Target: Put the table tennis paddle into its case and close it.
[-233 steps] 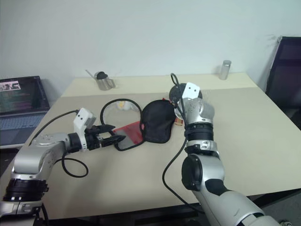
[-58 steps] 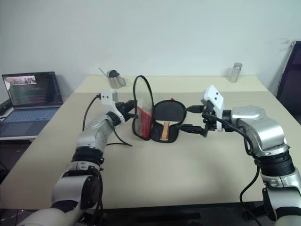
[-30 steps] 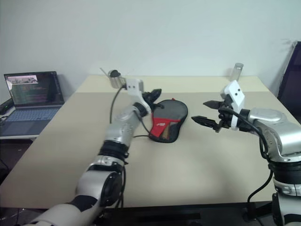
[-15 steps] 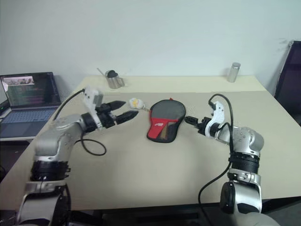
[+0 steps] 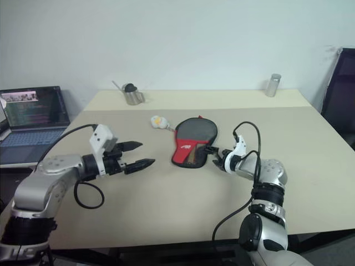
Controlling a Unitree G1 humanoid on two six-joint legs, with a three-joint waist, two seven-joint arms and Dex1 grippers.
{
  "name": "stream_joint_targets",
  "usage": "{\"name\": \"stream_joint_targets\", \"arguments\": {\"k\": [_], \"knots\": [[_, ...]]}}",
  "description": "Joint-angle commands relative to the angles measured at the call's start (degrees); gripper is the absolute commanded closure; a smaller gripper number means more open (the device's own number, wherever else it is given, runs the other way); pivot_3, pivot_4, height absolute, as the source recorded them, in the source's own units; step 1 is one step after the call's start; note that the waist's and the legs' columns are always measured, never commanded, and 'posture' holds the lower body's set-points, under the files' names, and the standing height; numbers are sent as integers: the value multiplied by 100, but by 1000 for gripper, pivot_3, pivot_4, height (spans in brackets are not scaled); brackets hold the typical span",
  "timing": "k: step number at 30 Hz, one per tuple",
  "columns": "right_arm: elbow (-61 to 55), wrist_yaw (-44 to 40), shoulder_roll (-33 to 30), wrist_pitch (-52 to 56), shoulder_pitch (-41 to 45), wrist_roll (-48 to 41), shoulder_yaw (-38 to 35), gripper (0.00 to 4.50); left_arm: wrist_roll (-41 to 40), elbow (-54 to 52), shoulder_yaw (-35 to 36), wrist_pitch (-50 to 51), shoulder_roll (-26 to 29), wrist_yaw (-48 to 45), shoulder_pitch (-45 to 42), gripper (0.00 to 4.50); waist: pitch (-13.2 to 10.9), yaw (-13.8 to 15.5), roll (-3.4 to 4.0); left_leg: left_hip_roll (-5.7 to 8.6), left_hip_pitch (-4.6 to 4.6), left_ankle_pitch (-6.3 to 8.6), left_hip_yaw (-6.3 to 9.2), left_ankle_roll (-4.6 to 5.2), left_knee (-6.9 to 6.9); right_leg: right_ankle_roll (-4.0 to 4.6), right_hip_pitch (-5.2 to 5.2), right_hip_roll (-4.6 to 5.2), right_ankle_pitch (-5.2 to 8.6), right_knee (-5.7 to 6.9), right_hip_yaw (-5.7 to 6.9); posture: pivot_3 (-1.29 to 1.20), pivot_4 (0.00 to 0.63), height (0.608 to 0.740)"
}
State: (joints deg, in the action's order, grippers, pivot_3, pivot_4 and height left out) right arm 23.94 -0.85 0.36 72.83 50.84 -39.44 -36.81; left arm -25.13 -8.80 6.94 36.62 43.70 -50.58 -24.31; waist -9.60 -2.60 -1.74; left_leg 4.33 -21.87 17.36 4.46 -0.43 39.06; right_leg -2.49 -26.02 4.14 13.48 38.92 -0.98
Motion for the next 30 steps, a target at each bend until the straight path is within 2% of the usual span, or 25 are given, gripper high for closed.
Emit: {"name": "stream_joint_targets", "arguments": {"k": [1, 6, 12, 28, 30], "knots": [[213, -221, 40, -426, 113, 56, 342, 0, -83, -292, 289, 51, 87, 188, -44, 48, 0, -21, 0, -1, 0, 0, 1, 0, 0, 0, 0, -1, 0, 0, 1, 0, 150, 740], [821, -362, 124, -1091, 223, 190, 668, 0, -120, -573, 306, 119, 128, 268, 158, 48, 3, -97, 1, -1, 14, 0, 0, 1, 0, 0, 15, -2, 0, -2, 0, 0, 150, 740], [1346, -601, 363, -1471, 523, 151, 877, 0, -197, -813, 378, 254, 136, 370, 265, 48, 1, -139, 2, -7, 93, 13, 0, 23, -17, 4, 78, -12, -1, -4, -3, 0, 150, 740], [1949, -792, 430, -2019, 796, 203, 1096, 0, -379, -1042, 471, 411, 156, 479, 359, 48, 0, -138, 4, -8, 92, 13, 3, 20, -20, 4, 79, -13, -1, -14, -2, 0, 150, 740], [2006, -738, 401, -2086, 794, 237, 1113, 374, -376, -1038, 456, 401, 164, 485, 358, 0, 0, -138, 4, -8, 92, 13, 3, 20, -20, 4, 80, -13, -1, -15, -2, 0, 150, 740]]}}
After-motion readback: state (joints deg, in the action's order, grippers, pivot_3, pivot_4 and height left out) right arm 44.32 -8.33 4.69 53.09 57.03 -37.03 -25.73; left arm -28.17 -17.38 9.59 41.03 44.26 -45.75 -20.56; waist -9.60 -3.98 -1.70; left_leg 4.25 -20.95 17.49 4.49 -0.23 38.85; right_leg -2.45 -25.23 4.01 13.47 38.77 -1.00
